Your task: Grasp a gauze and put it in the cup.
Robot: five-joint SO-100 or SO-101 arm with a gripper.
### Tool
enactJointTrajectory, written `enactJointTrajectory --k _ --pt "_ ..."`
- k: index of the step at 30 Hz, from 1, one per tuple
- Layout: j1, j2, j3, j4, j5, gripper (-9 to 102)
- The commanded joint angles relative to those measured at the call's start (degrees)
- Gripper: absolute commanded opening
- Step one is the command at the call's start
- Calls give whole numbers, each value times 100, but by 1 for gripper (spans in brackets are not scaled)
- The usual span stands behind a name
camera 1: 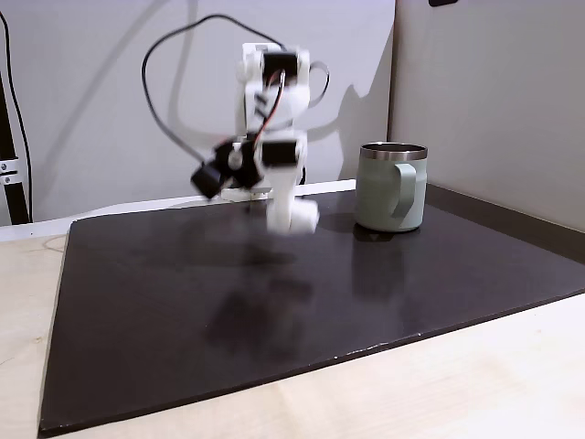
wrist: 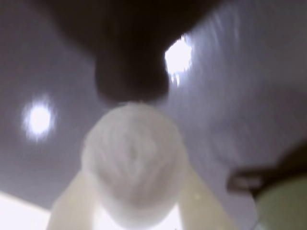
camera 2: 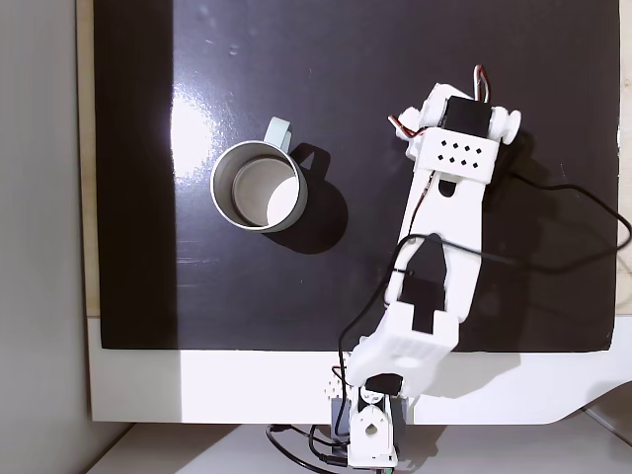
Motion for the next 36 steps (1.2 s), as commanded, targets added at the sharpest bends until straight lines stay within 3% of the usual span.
enactJointTrajectory --k 1,7,10,27,36 --pt "-255 659 -1037 686 70 0" --pt "-615 606 -2971 1837 88 0" --pt "-870 914 -3032 1863 62 0" --pt "-3217 2531 -905 1881 -185 0" --pt "-3867 2707 88 1881 -211 0"
